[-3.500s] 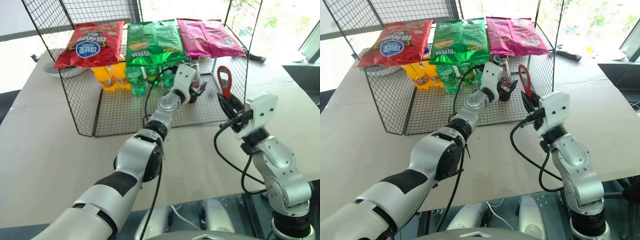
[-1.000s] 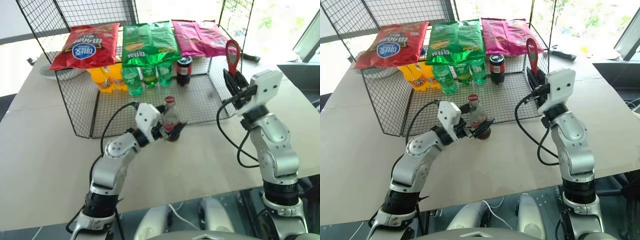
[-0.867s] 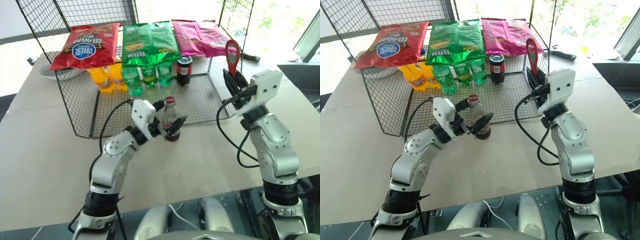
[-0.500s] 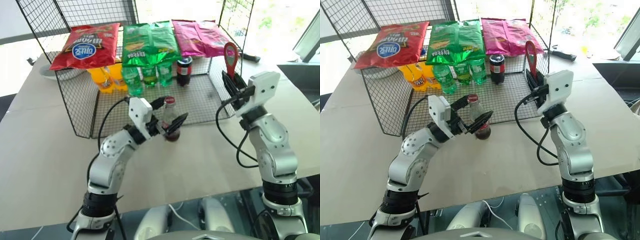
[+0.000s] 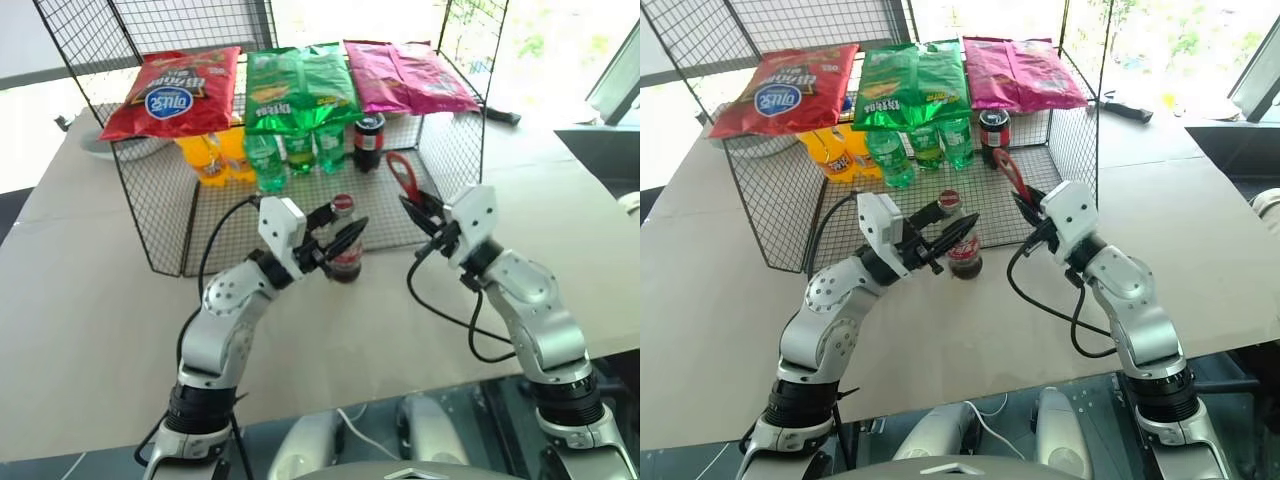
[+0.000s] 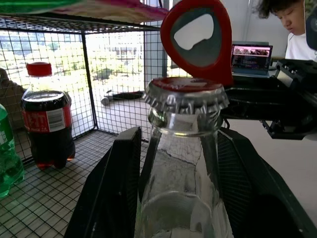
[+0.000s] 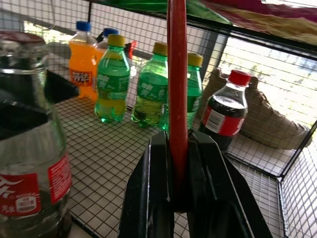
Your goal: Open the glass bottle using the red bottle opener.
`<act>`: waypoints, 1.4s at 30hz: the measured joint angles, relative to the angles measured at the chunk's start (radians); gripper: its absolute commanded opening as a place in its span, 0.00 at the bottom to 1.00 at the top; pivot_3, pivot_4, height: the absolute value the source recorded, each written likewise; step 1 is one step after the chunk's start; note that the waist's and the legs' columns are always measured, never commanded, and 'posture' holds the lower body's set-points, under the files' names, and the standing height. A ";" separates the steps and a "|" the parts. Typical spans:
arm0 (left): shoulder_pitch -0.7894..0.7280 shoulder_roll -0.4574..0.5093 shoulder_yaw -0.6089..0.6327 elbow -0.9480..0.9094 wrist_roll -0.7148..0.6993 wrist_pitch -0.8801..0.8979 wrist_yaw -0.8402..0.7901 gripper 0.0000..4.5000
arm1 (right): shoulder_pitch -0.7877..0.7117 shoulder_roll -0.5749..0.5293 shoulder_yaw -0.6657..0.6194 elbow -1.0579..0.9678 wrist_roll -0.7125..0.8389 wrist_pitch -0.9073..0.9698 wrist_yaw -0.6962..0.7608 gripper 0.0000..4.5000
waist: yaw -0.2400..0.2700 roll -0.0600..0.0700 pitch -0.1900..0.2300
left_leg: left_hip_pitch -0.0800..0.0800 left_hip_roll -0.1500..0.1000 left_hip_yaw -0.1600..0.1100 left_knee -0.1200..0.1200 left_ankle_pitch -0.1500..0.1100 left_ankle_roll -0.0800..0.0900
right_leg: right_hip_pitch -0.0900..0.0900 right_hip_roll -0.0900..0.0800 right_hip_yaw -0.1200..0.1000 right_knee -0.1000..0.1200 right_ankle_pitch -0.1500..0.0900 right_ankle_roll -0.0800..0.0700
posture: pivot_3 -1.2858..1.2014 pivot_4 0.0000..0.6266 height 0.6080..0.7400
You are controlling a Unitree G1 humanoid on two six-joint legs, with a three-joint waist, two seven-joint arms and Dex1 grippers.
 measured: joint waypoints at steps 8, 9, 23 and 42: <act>0.008 0.004 -0.003 0.000 0.004 -0.016 0.009 0.35 | -0.039 -0.049 0.084 0.051 -0.170 -0.175 0.030 0.00 | -0.001 0.000 0.000 | 0.000 0.000 0.000 0.000 0.000 0.000 | 0.000 0.000 0.000 0.000 0.000 0.000 | 0.52 0.24 1.00; 0.009 0.006 -0.003 0.000 0.004 -0.018 0.009 0.35 | -0.051 -0.052 0.105 0.064 -0.206 -0.212 0.030 0.00 | -0.001 0.000 0.000 | 0.001 0.000 0.000 0.000 0.000 0.000 | 0.000 0.000 0.000 0.000 0.000 0.000 | 0.52 0.24 1.00; 0.014 0.012 -0.006 0.000 0.006 -0.016 0.011 0.35 | -0.151 -0.026 0.183 0.402 -0.519 -0.727 -0.197 0.00 | -0.002 -0.001 -0.002 | 0.005 0.000 0.000 0.000 0.000 -0.001 | 0.004 0.001 0.000 0.000 0.000 -0.001 | 0.52 0.24 1.00; 0.022 0.014 -0.002 0.001 0.009 -0.004 0.026 0.35 | -0.273 -0.004 0.191 0.762 -0.648 -1.020 -0.369 0.00 | -0.004 0.002 -0.005 | 0.020 0.003 0.001 -0.005 0.001 -0.001 | 0.019 0.005 0.002 -0.006 0.000 -0.001 | 0.52 0.24 1.00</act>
